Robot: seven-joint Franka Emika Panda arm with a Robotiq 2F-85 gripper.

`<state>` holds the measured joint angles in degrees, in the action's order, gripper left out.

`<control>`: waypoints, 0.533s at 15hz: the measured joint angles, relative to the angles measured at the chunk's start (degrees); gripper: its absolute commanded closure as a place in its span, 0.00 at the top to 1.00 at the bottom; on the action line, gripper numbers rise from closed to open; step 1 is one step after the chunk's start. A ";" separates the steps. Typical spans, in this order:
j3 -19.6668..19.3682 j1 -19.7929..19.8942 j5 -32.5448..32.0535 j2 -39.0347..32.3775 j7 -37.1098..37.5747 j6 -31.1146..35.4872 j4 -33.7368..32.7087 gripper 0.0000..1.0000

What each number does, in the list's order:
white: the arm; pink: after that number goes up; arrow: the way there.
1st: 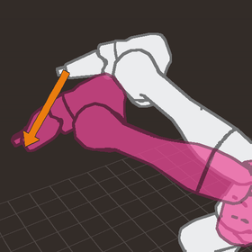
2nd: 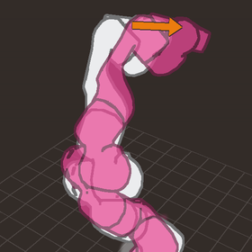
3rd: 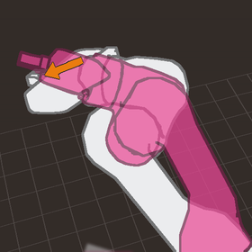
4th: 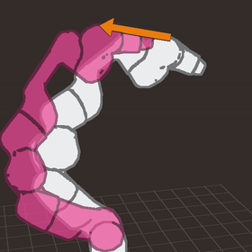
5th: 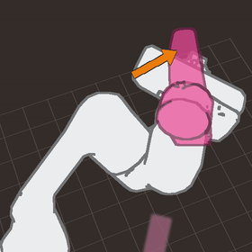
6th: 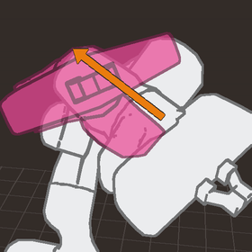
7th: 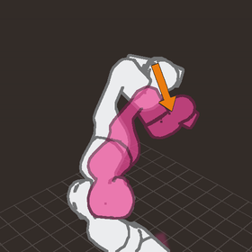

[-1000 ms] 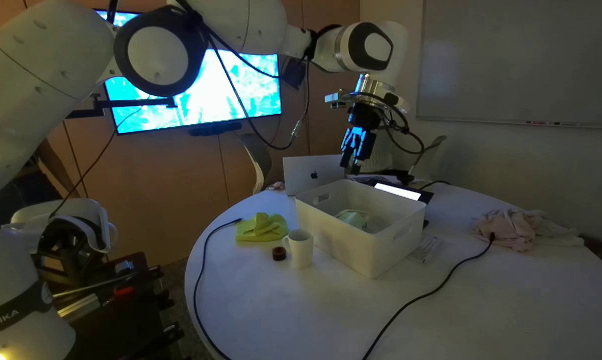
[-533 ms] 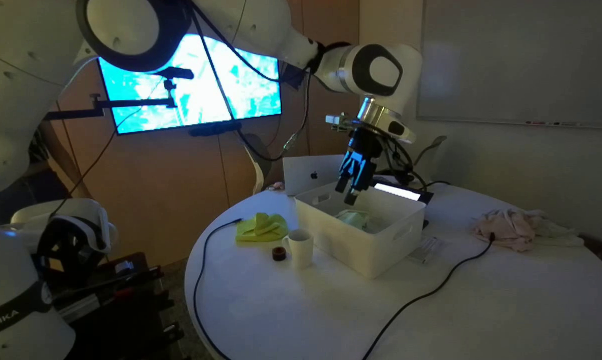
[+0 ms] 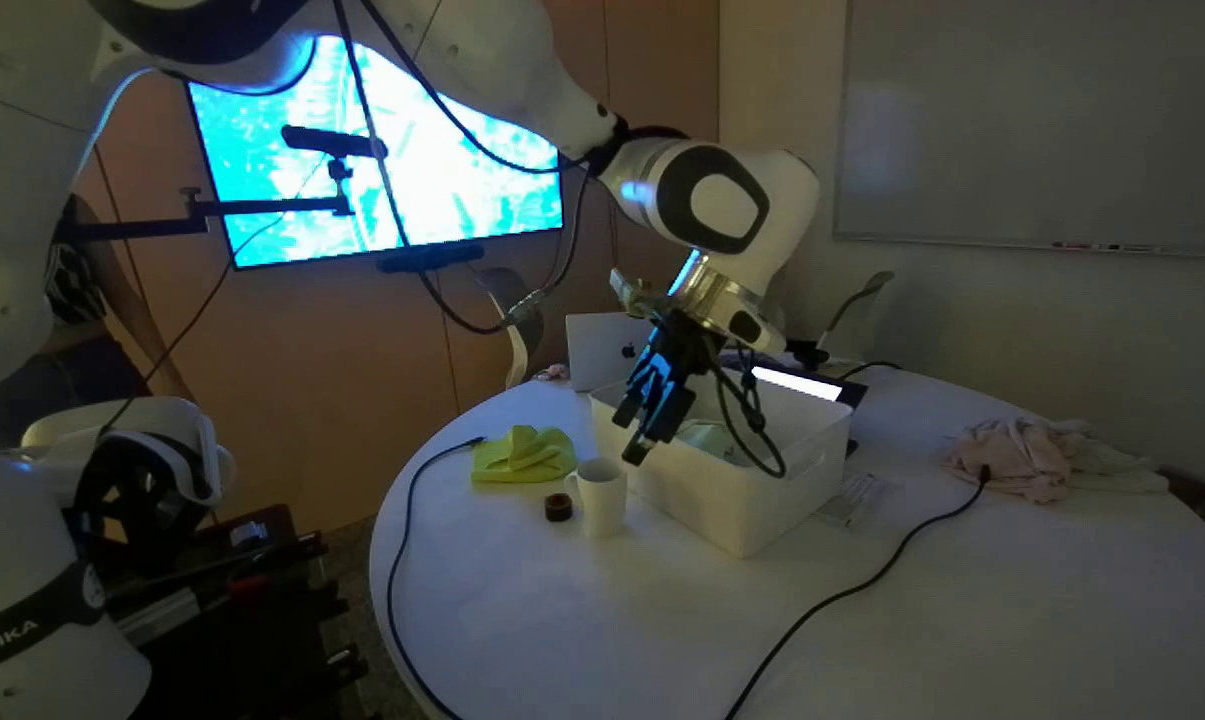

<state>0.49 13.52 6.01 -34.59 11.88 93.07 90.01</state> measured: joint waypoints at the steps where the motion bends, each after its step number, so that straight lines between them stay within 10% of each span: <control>1: -0.28 -0.58 0.19 1.08 -0.61 1.10 2.98 1.00; 8: -0.70 -6.08 0.39 8.76 -2.17 13.58 25.15 1.00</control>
<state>-0.22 7.44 6.41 -25.83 9.70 106.65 115.16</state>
